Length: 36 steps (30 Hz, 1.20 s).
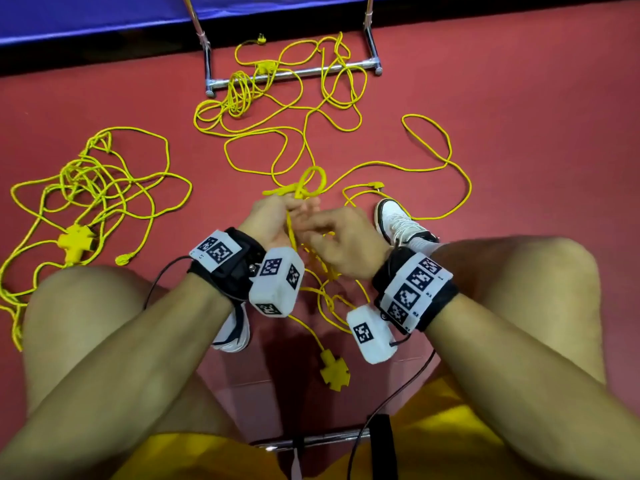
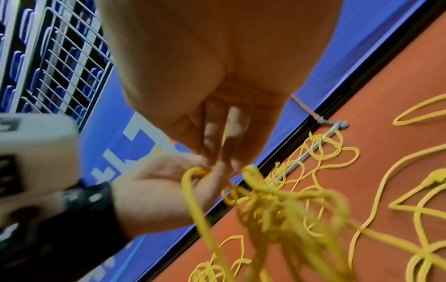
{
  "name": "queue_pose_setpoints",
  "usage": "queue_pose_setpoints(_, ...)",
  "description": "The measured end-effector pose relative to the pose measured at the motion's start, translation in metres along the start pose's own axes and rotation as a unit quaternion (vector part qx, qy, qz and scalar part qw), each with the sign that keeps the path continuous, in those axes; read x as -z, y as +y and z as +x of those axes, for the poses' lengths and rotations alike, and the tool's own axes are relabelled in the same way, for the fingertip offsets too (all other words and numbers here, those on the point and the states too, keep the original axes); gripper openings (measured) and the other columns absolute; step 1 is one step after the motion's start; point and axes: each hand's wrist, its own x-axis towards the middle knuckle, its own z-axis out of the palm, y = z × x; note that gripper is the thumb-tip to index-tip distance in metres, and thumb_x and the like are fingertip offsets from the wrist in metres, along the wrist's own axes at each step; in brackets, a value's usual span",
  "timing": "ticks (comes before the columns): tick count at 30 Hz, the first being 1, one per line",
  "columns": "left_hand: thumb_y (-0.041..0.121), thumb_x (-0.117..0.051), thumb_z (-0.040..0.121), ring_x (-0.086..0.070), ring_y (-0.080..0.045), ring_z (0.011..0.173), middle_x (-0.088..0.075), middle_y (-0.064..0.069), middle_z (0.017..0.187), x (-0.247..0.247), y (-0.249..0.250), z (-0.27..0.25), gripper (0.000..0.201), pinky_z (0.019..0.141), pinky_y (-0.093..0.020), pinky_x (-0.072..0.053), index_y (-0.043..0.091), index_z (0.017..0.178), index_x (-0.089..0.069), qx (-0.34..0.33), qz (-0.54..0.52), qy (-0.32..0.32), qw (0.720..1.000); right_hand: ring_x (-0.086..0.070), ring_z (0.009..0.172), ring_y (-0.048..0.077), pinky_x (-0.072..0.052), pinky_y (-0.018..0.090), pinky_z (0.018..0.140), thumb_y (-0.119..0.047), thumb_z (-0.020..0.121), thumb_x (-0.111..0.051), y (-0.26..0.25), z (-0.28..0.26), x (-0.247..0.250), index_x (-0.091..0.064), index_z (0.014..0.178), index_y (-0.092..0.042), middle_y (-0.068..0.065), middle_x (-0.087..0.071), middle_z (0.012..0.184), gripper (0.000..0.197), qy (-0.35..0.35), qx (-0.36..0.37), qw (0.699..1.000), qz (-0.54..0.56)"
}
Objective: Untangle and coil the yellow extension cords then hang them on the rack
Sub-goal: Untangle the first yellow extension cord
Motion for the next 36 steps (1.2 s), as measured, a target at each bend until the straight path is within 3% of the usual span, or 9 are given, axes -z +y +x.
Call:
queue_pose_setpoints(4,0.010,-0.038,0.103,-0.038,-0.003,0.035,-0.058,0.003,0.063,0.012,0.021,-0.003,0.017,0.034,-0.016,-0.035,0.009,0.095,-0.053,0.007,-0.150,-0.060,0.987,-0.070,0.064,0.028,-0.058,0.043,0.065,-0.031,0.072,-0.054,0.022,0.009,0.028,-0.067,0.068,-0.020,0.006,-0.068,0.062,0.017,0.222,-0.184,0.956,0.057)
queue_pose_setpoints(6,0.015,-0.039,0.100,-0.032,-0.002,0.034,-0.053,0.005,0.065,0.016,0.027,-0.010,0.018,0.032,-0.014,-0.025,0.013,0.086,-0.050,0.003,-0.149,-0.139,0.979,-0.071,0.063,0.034,-0.058,0.041,0.055,-0.031,0.075,-0.061,0.027,0.011,0.033,-0.065,0.075,-0.010,0.008,-0.065,0.062,0.020,0.184,-0.297,0.931,0.102)
queue_pose_setpoints(9,0.019,-0.041,0.093,-0.031,-0.003,0.033,-0.051,0.007,0.063,0.013,0.029,-0.024,0.014,0.033,-0.015,-0.018,0.014,0.082,-0.049,0.003,-0.102,-0.231,0.968,-0.072,0.064,0.032,-0.057,0.033,0.051,-0.041,0.082,-0.073,0.012,0.005,0.022,-0.053,0.118,-0.017,0.012,-0.065,0.101,0.047,0.018,-0.418,0.878,0.231)
queue_pose_setpoints(13,0.025,-0.063,0.077,-0.018,-0.006,0.036,-0.047,0.008,0.059,0.005,0.029,-0.041,0.016,0.036,-0.017,-0.011,0.016,0.065,-0.064,0.006,-0.062,-0.293,0.954,-0.068,0.092,0.038,-0.054,0.054,0.081,-0.056,0.064,-0.083,0.013,0.003,0.007,-0.033,0.145,-0.035,0.019,-0.051,0.134,0.097,-0.093,-0.377,0.792,0.472)
queue_pose_setpoints(16,0.027,-0.065,0.076,-0.016,-0.007,0.041,-0.045,0.008,0.056,0.009,0.028,-0.041,0.018,0.033,-0.016,-0.021,0.015,0.066,-0.057,0.002,-0.058,-0.321,0.945,-0.065,0.083,0.029,-0.044,0.062,0.095,-0.020,0.079,-0.074,0.011,0.005,0.012,-0.047,0.125,-0.023,0.011,-0.062,0.104,0.053,-0.010,-0.262,0.759,0.596)
queue_pose_setpoints(20,0.022,-0.058,0.086,-0.026,-0.003,0.036,-0.045,0.003,0.052,0.021,0.036,-0.036,0.019,0.031,-0.014,-0.026,0.017,0.101,-0.046,-0.026,-0.034,-0.315,0.948,-0.062,0.074,0.023,-0.043,0.059,0.099,0.001,0.085,-0.064,0.013,0.012,0.031,-0.042,0.139,-0.017,0.003,-0.069,0.084,0.060,0.116,-0.223,0.798,0.548)
queue_pose_setpoints(23,0.014,-0.050,0.092,-0.026,-0.006,0.034,-0.040,0.000,0.049,0.025,0.036,-0.028,0.018,0.037,-0.010,-0.019,0.015,0.109,-0.055,-0.116,0.083,-0.130,0.981,-0.067,0.071,0.022,-0.052,0.047,0.084,-0.002,0.078,-0.076,0.015,0.016,0.040,-0.048,0.134,-0.014,0.004,-0.074,0.086,0.063,0.173,-0.205,0.835,0.481)
queue_pose_setpoints(28,0.028,-0.084,0.062,-0.043,-0.010,0.039,-0.056,-0.003,0.061,0.037,0.032,-0.014,0.055,0.037,-0.017,-0.035,0.020,0.110,-0.057,-0.195,0.250,0.135,0.939,-0.065,0.059,0.009,-0.055,0.030,0.066,-0.012,0.068,-0.084,0.020,0.017,0.038,-0.064,0.100,-0.016,-0.009,-0.070,0.067,0.038,0.295,-0.227,0.896,0.240)
queue_pose_setpoints(36,0.013,-0.070,0.084,-0.043,-0.003,0.034,-0.054,0.010,0.041,0.042,0.031,-0.008,0.004,0.039,-0.018,-0.032,0.013,0.086,-0.067,-0.263,0.329,0.163,0.892,-0.063,0.066,0.020,-0.048,0.032,0.063,-0.043,0.061,-0.080,0.025,0.013,0.050,-0.056,0.082,-0.030,-0.005,-0.066,0.066,0.034,0.276,-0.288,0.916,0.037)
